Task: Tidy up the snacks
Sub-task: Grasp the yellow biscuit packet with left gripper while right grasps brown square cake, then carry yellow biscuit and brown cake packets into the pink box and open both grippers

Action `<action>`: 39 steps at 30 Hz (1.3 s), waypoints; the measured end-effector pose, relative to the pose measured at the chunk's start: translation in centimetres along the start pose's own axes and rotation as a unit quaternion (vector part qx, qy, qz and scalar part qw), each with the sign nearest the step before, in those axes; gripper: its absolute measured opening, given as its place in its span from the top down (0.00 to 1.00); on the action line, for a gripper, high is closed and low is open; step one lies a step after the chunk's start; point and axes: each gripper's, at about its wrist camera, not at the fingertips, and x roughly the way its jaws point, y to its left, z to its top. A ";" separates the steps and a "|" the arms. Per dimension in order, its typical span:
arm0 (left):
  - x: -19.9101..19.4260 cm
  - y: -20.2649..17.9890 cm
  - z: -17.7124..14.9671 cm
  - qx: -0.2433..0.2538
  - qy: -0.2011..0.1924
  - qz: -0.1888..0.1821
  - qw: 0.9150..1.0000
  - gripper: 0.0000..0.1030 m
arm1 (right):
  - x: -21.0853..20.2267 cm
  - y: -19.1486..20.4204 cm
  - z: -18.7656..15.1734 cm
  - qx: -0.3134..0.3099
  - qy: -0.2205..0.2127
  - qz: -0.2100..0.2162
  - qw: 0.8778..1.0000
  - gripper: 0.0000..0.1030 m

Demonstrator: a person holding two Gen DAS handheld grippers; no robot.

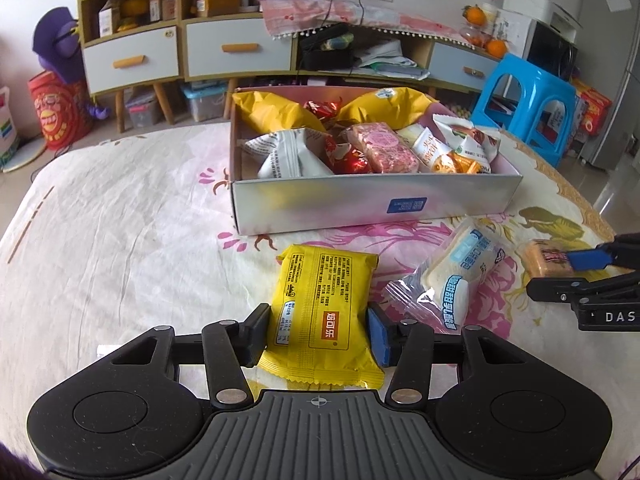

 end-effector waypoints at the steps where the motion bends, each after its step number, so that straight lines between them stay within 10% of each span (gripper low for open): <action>1: -0.1 0.1 0.0 -0.003 0.000 -0.001 1.000 0.54 | 0.0 0.0 0.1 -0.001 0.000 -0.001 1.000 0.61; 39: -6.6 4.6 5.3 -0.108 -0.054 -0.023 0.992 0.54 | -7.4 -4.0 5.4 0.062 -0.052 0.002 0.997 0.66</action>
